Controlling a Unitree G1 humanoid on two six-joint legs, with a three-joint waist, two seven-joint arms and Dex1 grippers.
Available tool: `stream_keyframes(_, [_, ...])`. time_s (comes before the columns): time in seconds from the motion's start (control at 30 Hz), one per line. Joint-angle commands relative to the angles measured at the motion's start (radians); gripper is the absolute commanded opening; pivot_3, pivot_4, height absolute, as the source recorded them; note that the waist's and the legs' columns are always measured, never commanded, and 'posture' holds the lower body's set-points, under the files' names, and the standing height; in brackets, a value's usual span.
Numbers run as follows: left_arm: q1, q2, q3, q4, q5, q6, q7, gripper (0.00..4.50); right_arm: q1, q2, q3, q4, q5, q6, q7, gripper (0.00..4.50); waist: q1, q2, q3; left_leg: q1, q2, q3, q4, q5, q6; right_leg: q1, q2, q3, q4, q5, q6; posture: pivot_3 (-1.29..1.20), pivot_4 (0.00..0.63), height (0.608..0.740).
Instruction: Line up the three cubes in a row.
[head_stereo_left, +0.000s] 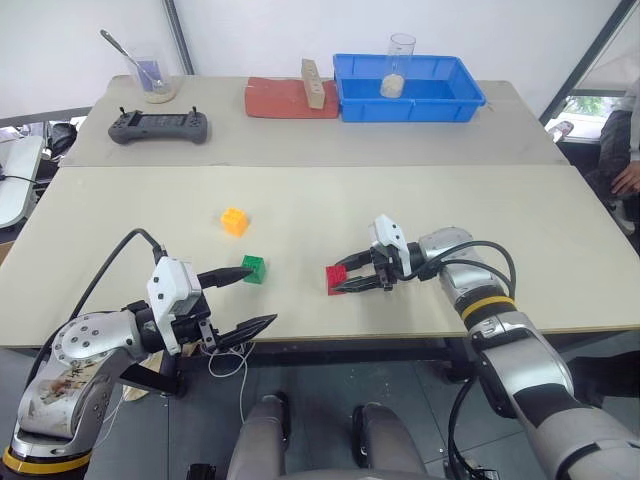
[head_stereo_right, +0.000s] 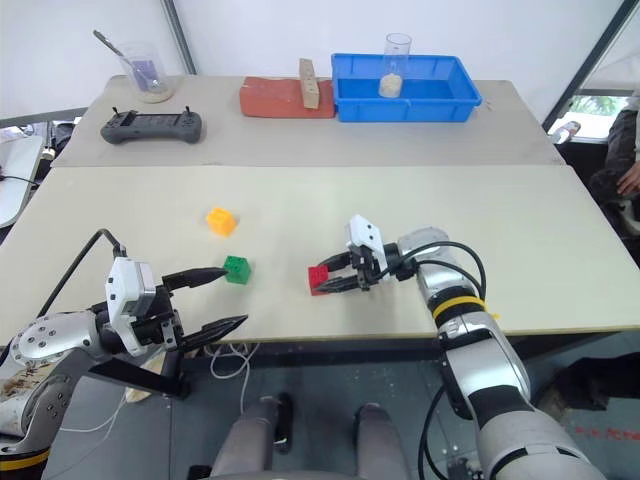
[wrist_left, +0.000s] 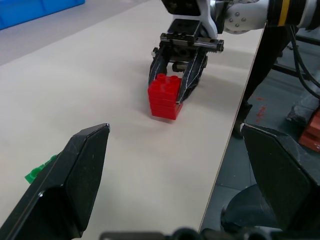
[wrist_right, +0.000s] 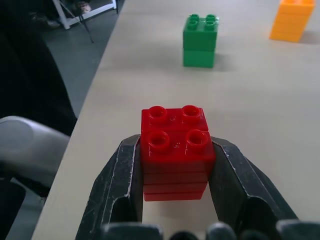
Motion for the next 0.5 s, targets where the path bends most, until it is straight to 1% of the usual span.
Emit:
stream_keyframes(0.03, [-0.015, 0.012, 0.014, -0.024, -0.026, -0.002, 0.008, 4.50, -0.019, 0.004, -0.009, 0.035, -0.022, -0.059, 0.008, 1.93, 0.000, 0.000, 0.000, 0.000, 0.000, 0.000, 0.000, 0.000, 0.000, 0.000, 0.000, 0.000, 0.000, 0.000, 0.000, 0.00, 0.150, 0.740])
stream_keyframes(0.07, [-0.019, 0.012, 0.012, -0.019, -0.027, -0.002, 0.008, 4.50, -0.024, 0.001, -0.011, 0.049, -0.029, -0.071, 0.009, 2.49, 0.000, 0.000, 0.000, 0.000, 0.000, 0.000, 0.000, 0.000, 0.000, 0.000, 0.000, 0.000, 0.000, 0.000, 0.000, 0.00, 0.150, 0.740])
stream_keyframes(0.13, [-0.022, 0.012, 0.007, -0.008, -0.022, -0.008, 0.005, 4.50, -0.035, -0.010, -0.018, 0.074, -0.040, -0.083, 0.011, 3.14, 0.001, 0.000, 0.000, 0.000, 0.000, 0.000, 0.000, 0.000, 0.000, 0.000, 0.000, 0.000, 0.000, 0.000, 0.000, 0.00, 0.150, 0.740])
stream_keyframes(0.2, [-0.024, 0.010, 0.001, 0.006, -0.016, -0.018, 0.002, 4.50, -0.050, -0.021, -0.029, 0.094, -0.046, -0.091, 0.008, 3.91, 0.001, 0.000, 0.000, 0.000, 0.000, 0.001, 0.000, 0.000, 0.000, 0.000, 0.000, 0.000, 0.000, 0.000, 0.000, 0.00, 0.150, 0.740])
stream_keyframes(0.23, [-0.025, 0.009, -0.001, 0.011, -0.014, -0.020, 0.001, 4.50, -0.055, -0.024, -0.032, 0.101, -0.048, -0.095, 0.007, 4.24, 0.001, 0.000, 0.000, 0.000, 0.000, 0.001, 0.000, 0.000, 0.000, 0.000, 0.000, 0.000, 0.000, 0.000, 0.000, 0.00, 0.150, 0.740])
stream_keyframes(0.27, [-0.026, 0.003, -0.001, 0.017, -0.011, -0.022, 0.009, 4.50, -0.059, -0.031, -0.038, 0.101, -0.047, -0.095, 0.006, 4.46, 0.000, 0.000, 0.000, 0.000, 0.000, 0.001, 0.000, 0.000, 0.000, 0.000, 0.000, 0.000, 0.000, 0.000, 0.000, 0.00, 0.150, 0.740])
stream_keyframes(0.37, [-0.017, -0.032, 0.004, 0.036, 0.020, -0.043, 0.063, 4.50, -0.049, -0.069, -0.060, 0.022, -0.027, -0.049, 0.015, 4.46, 0.001, 0.000, 0.000, 0.000, 0.000, 0.001, -0.001, 0.000, 0.000, 0.000, 0.000, 0.000, 0.000, 0.000, 0.000, 0.00, 0.150, 0.740])
stream_keyframes(0.43, [-0.003, -0.082, 0.017, 0.041, 0.052, -0.050, 0.152, 4.50, -0.012, -0.094, -0.080, -0.109, 0.006, 0.028, 0.002, 4.46, 0.002, 0.000, 0.000, 0.000, 0.000, 0.001, -0.001, 0.000, 0.000, 0.000, -0.001, 0.000, 0.000, 0.000, 0.000, 0.00, 0.150, 0.740])
stream_keyframes(0.5, [0.034, -0.145, 0.018, 0.033, 0.100, -0.067, 0.253, 4.50, 0.052, -0.115, -0.110, -0.300, 0.042, 0.129, -0.056, 4.46, 0.002, 0.000, 0.000, 0.000, 0.000, 0.001, -0.001, 0.000, 0.000, 0.000, -0.001, 0.000, 0.000, 0.000, 0.000, 0.00, 0.150, 0.740])
